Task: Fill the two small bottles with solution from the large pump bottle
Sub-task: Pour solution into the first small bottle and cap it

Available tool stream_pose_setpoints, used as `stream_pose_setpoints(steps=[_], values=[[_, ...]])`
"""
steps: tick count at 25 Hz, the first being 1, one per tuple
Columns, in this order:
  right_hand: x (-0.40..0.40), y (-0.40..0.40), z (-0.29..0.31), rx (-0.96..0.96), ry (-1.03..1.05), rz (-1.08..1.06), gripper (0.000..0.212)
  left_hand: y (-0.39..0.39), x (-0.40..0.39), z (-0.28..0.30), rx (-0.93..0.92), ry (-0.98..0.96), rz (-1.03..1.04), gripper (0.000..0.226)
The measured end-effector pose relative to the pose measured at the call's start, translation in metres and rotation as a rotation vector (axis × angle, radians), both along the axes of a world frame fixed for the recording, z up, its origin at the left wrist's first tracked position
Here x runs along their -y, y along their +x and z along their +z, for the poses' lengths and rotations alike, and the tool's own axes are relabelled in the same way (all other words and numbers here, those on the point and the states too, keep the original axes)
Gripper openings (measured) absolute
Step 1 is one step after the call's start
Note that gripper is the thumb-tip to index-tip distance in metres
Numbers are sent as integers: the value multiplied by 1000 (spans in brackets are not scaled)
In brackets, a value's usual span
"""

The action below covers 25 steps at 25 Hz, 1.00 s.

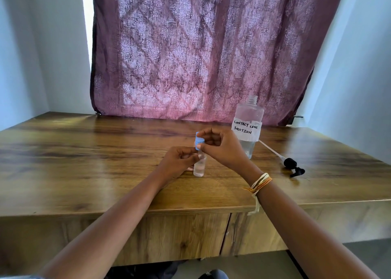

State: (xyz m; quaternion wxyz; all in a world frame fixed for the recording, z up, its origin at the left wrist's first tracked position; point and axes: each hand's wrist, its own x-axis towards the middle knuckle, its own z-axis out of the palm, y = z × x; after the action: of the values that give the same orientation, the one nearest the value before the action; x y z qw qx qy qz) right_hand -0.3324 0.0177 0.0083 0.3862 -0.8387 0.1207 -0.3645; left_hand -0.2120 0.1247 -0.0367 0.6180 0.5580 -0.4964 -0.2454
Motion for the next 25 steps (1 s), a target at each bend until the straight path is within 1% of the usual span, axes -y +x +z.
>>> stream_pose_setpoints(steps=[5, 9, 12, 16, 18, 21, 23, 25], values=[[6, -8, 6, -76, -75, 22, 33, -1, -1, 1, 17, -4, 0, 18], [6, -9, 8, -150, -181, -7, 29, 1, 0, -1, 63, 2, 20, 17], [5, -8, 11, -148, -206, -73, 23, 1, 0, -2, 45, -3, 3, 19], [5, -7, 9, -172, -250, -192, 41, 2, 1, -3, 54, -9, -16, 16], [6, -8, 10, -187, -209, -115, 47, 2, 2, -3, 50, -15, -4, 16], [6, -11, 14, -201, -112, 59, 46, 2, 2, -3, 45, 0, 6, 17], [7, -11, 17, -207, -123, 56, 41, 3, 2, -4, 68, 9, -2, 22], [8, -10, 17, -204, -134, -11, 34, 3, 2, -4, 64, 9, -15, 22]])
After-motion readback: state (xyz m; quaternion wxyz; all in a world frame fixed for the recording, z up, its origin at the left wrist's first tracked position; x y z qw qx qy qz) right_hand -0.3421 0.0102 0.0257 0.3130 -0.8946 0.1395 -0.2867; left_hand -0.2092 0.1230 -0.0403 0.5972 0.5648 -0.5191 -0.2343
